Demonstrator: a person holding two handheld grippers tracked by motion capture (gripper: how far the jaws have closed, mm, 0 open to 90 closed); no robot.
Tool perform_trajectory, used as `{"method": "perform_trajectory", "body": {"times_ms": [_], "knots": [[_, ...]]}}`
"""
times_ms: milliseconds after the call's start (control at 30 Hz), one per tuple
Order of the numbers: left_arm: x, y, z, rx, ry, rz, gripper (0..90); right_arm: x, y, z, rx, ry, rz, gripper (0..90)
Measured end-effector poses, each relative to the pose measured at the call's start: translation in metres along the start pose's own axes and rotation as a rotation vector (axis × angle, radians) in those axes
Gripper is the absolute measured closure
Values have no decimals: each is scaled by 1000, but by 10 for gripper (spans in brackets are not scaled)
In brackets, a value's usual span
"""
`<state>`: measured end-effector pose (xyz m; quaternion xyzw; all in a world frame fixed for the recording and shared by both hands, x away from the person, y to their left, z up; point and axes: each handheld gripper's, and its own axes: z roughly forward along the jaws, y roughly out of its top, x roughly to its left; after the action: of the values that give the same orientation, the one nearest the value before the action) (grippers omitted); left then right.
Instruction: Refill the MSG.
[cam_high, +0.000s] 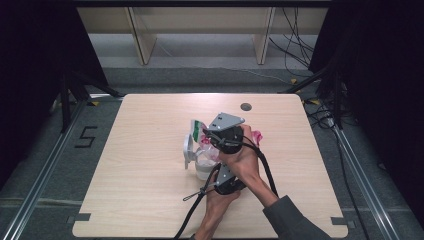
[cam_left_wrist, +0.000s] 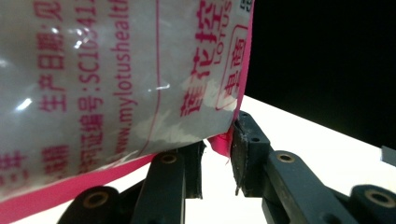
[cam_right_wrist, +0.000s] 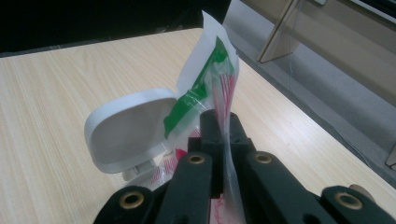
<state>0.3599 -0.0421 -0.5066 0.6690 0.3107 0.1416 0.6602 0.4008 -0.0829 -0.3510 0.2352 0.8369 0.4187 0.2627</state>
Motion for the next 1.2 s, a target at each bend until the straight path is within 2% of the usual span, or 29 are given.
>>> {"method": "perform_trajectory", "body": {"times_ms": [133,267,400,433,467,500,567,1100,1200], "knots": [[0,0,-1,1,3,3,746,1,1,-1,-5,-2,16,900],[1,-1,1,-11,3,3,746,1,1,-2,-4,1,12,900],[0,0,0,1,-1,5,747,-2,1,-1,-13,-9,2,900],[0,0,0,4,1,8,747,-1,1,-1,-12,-12,11,900],[5,1,-4,62,8,74,746,-2,1,-1,-7,-11,26,900],[5,1,-4,65,10,78,746,-4,1,0,-16,-13,7,900],[5,1,-4,64,10,77,747,-4,1,-1,-15,-14,25,900],[4,1,-4,53,6,71,746,-5,2,-2,-17,-12,28,900],[4,2,-4,54,6,74,747,-5,2,-1,-19,-16,8,900]]}}
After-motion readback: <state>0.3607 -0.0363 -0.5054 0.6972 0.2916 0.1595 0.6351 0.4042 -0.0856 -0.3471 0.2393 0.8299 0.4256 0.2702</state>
